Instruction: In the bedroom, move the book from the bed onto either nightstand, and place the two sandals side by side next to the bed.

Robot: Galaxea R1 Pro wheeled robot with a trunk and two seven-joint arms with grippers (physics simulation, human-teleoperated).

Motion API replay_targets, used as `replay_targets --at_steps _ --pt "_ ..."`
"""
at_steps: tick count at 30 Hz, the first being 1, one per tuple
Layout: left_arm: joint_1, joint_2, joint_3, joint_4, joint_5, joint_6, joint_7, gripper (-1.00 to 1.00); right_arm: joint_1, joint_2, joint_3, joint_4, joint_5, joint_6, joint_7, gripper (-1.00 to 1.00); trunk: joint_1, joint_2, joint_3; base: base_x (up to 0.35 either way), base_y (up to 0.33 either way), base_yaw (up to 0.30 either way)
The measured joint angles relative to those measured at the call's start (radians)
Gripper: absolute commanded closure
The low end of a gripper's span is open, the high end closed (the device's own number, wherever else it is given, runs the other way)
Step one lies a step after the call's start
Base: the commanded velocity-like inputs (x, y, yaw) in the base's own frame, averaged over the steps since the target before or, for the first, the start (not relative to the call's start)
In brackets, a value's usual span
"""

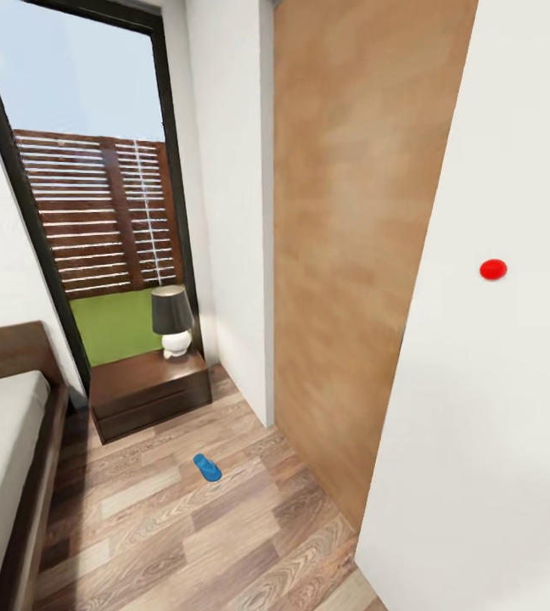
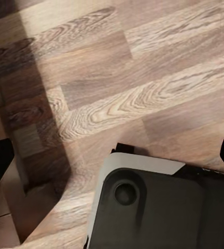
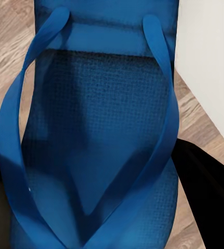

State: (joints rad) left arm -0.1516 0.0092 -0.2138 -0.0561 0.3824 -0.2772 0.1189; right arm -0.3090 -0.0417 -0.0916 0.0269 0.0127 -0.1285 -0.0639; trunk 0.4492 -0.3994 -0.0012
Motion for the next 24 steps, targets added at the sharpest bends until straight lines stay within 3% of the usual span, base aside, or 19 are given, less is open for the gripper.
replay_targets --at_steps 24 --pt "0.000 0.000 0.000 0.000 0.000 0.000 -0.002 -1.00 0.000 0.000 0.000 0.000 0.000 0.000 0.000 1.00 0.000 0.000 0.000 0.214 0.065 0.120"
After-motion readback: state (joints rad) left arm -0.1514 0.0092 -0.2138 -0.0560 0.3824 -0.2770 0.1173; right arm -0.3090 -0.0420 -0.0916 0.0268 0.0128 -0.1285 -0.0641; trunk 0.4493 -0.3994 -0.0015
